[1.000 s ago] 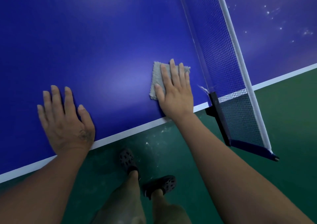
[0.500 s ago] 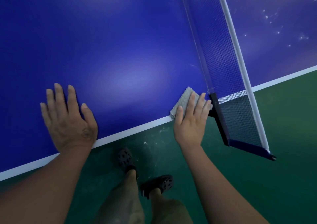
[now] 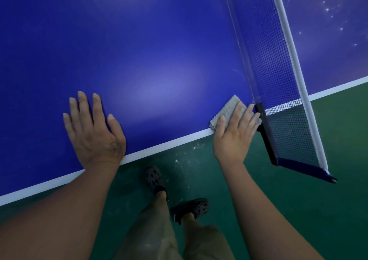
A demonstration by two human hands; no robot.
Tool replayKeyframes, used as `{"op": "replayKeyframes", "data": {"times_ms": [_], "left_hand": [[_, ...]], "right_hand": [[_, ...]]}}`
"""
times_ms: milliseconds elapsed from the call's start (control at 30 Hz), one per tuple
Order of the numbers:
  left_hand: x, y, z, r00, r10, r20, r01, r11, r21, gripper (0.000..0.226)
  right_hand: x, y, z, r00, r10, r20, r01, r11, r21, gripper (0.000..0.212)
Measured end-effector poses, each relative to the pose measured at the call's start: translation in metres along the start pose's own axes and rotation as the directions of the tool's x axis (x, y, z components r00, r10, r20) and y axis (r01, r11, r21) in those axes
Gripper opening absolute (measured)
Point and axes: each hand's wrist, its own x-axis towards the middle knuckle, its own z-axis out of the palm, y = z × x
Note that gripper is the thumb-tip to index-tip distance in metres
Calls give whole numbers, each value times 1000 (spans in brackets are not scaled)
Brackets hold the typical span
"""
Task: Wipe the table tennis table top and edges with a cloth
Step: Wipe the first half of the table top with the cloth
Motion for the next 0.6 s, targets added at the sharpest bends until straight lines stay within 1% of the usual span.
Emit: {"op": "replayKeyframes", "data": {"times_ms": [67, 100, 133, 167, 233, 267, 300, 333, 367, 467, 533, 600], "left_hand": [[0, -1, 0, 1000, 2, -4, -2, 1000, 2, 59], [0, -1, 0, 1000, 3, -6, -3, 1000, 1, 59], [0, 0, 0, 1000, 4, -7, -4, 1000, 2, 59], [-1, 0, -1, 1000, 5, -6, -5, 1000, 5, 59], [-1, -1, -1, 1000, 6, 0, -6, 1000, 5, 60], [-1, -1, -1, 1000, 6, 2, -6, 1000, 5, 60], [-1, -1, -1, 1000, 5, 2, -5, 1000, 6, 60], [-1, -1, -1, 1000, 5, 0, -5, 1000, 8, 60], [-1, -1, 0, 1000, 6, -1, -6, 1000, 9, 60], [-2, -2, -1, 1000, 4, 4, -4, 1000, 4, 60], [-2, -2, -2, 1000, 3, 10, -3, 1000, -1, 60], [-1, -2, -2, 1000, -2, 18, 2, 1000, -7, 60]], "right_hand": [[4, -19, 1, 997, 75, -3, -75, 996, 41, 68], [4, -32, 1, 998, 59, -8, -59, 998, 34, 67], [0, -45, 2, 1000, -21, -15, 22, 1000, 15, 68], [-9, -58, 4, 988, -156, -15, 156, 988, -4, 68], [-36, -73, 9, 901, -434, 20, 435, 900, -19, 67], [-48, -72, 12, 861, -507, 43, 508, 861, -27, 68], [-55, -66, 13, 848, -526, 61, 528, 848, -38, 68], [-55, -55, 13, 862, -502, 75, 505, 862, -42, 69], [-49, -41, 11, 890, -449, 84, 453, 890, -45, 69], [-17, -1, -3, 972, -210, 101, 217, 974, -60, 69], [6, 17, -14, 989, -96, 113, 95, 995, 16, 69], [10, 23, -19, 991, -69, 114, 63, 996, 58, 69]]}}
